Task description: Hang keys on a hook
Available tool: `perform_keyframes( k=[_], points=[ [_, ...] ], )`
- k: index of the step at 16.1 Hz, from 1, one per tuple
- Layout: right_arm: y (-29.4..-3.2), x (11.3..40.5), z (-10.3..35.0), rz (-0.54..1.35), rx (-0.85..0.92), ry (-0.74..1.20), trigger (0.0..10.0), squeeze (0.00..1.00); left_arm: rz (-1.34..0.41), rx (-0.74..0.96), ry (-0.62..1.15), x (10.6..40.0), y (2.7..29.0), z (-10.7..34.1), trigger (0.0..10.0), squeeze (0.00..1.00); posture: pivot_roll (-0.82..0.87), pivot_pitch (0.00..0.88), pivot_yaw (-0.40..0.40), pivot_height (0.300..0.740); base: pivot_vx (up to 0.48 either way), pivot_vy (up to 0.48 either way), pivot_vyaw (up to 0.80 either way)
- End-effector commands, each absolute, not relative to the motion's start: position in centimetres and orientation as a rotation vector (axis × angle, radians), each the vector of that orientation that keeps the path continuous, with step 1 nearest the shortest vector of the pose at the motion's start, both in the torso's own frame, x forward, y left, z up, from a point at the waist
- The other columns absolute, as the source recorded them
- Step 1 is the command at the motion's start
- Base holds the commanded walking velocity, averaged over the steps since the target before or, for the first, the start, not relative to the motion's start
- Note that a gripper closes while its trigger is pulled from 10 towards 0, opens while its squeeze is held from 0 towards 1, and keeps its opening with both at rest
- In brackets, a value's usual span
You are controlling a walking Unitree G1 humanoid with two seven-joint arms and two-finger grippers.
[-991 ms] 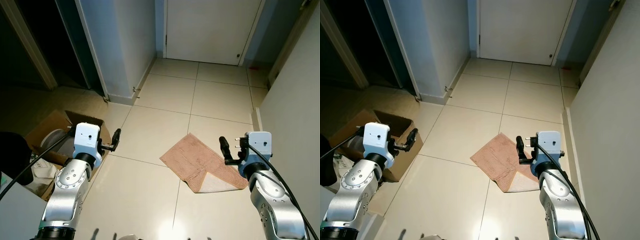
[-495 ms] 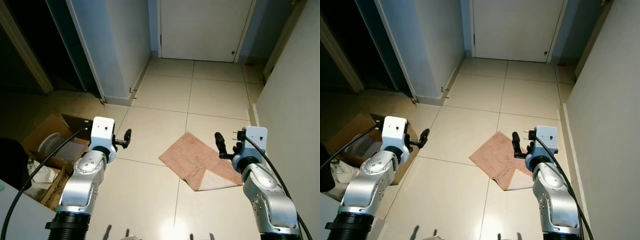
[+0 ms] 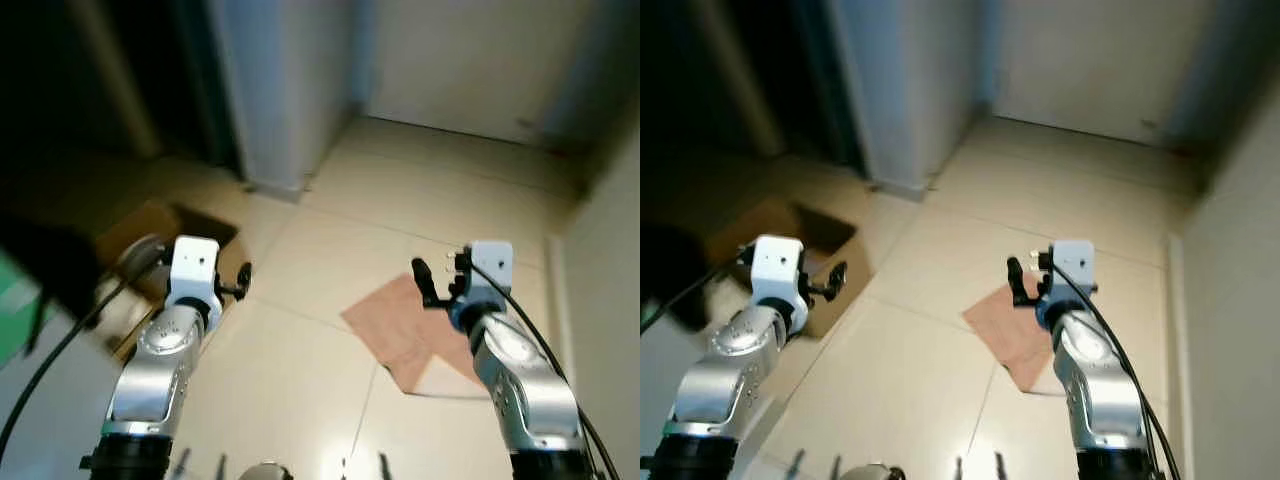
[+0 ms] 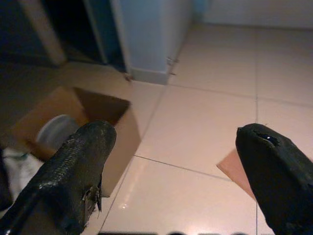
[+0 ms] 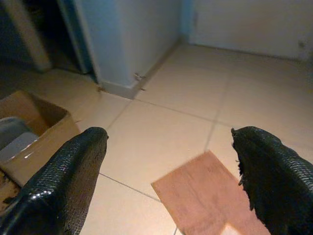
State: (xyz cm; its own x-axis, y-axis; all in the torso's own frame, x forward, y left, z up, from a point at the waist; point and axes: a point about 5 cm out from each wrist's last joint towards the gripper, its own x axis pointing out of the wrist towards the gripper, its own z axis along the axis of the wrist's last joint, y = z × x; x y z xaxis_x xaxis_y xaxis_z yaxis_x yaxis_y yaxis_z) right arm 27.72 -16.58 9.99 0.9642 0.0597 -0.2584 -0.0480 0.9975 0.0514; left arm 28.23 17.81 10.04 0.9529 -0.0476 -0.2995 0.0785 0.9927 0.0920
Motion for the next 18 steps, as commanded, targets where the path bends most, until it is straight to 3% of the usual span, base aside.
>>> perform_keyframes(
  k=[1, 9, 18],
  points=[
    [-16.4, 28.1, 10.0, 0.049, 0.035, 0.249, 10.0, 1.0, -0.026, 0.136, 0.272, 28.2, 18.4, 10.7, 10.0, 1.0, -0.03, 0.0, -0.015, 0.74, 0.0, 0.0, 0.8],
    [-18.0, 28.1, 10.4, -0.023, 0.128, 0.214, 10.0, 1.0, -0.095, 0.221, 0.222, 27.4, 17.4, 11.8, 10.0, 1.0, 0.14, 0.0, -0.206, 0.74, 0.0, 0.0, 0.8],
    [-17.6, 27.2, 9.5, -0.019, 0.136, 0.239, 10.0, 1.0, -0.135, 0.254, 0.212, 27.5, 17.1, 12.4, 10.0, 1.0, 0.2, 0.0, -0.255, 0.74, 0.0, 0.0, 0.8]
  ],
)
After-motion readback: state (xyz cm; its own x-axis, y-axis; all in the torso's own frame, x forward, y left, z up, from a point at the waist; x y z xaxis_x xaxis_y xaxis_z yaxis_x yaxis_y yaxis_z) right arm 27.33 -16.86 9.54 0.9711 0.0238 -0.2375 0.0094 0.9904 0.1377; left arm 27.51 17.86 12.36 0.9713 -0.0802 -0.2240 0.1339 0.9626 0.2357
